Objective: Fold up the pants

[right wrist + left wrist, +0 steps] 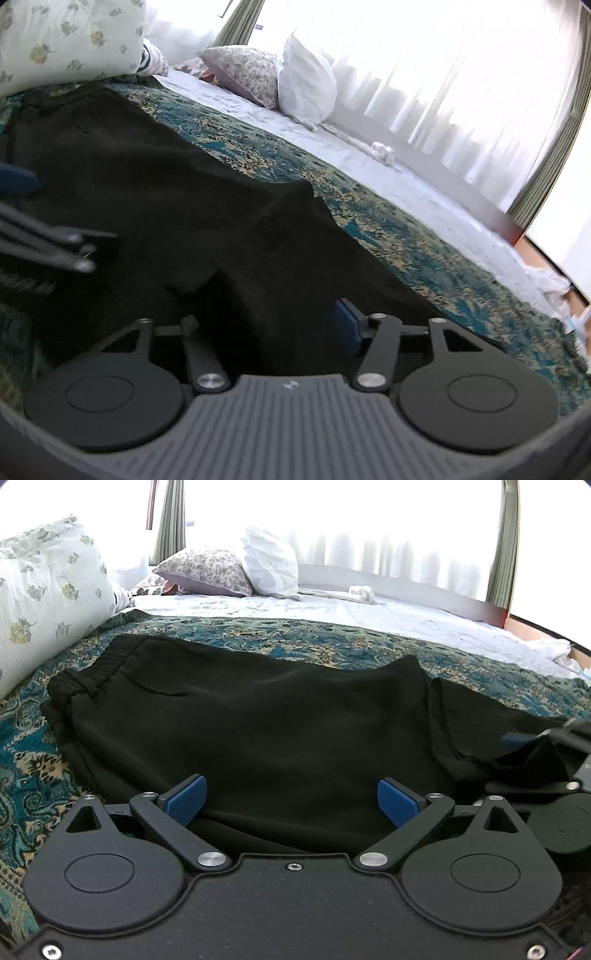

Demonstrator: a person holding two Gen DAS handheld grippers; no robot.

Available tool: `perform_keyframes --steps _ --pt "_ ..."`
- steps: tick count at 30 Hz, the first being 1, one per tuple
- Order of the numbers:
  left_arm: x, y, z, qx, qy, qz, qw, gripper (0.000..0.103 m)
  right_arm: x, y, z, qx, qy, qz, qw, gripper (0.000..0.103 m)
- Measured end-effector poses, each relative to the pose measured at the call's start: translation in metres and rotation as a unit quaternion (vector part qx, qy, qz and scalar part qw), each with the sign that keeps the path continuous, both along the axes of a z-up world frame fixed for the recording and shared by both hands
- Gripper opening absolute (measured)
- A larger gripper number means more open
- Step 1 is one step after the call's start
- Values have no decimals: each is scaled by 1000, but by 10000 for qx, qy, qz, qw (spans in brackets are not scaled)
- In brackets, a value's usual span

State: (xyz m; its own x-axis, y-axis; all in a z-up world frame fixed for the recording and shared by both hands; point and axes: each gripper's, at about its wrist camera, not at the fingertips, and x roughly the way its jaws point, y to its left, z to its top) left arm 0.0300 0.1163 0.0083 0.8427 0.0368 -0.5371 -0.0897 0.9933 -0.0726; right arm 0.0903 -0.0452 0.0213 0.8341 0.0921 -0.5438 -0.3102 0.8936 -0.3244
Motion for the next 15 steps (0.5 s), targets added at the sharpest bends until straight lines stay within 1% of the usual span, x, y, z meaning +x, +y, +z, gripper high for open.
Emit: perform_keyframes --steps 1,2,6,8,9,12,13,14,15 --pt "-1 2 1 -60 -1 4 10000 99 2 -3 1 246 177 -35 9995 6" --pt "-1 4 2 -133 -7 10 9999 98 0 -6 3 373 194 -109 9991 5" --pt "-5 17 7 -586 -40 17 9983 96 -21 -10 8 665 380 -119 9970 5" --pt "-5 22 8 -732 -50 36 9973 96 -30 -7 7 603 391 19 9974 5" --pt "-5 22 8 -741 -39 42 9972 96 -33 -3 4 463 347 121 9983 5" --pt "-4 20 11 -677 10 85 9977 95 -36 2 2 185 227 279 9992 19" --pt "-4 19 12 -685 25 102 9976 95 -38 3 3 158 189 302 9992 39" --pt "-4 18 13 -719 32 113 9973 95 -41 2 7 218 186 426 9987 55" --pt "-5 18 15 -769 36 112 9970 95 -46 -1 11 328 170 561 9977 65"
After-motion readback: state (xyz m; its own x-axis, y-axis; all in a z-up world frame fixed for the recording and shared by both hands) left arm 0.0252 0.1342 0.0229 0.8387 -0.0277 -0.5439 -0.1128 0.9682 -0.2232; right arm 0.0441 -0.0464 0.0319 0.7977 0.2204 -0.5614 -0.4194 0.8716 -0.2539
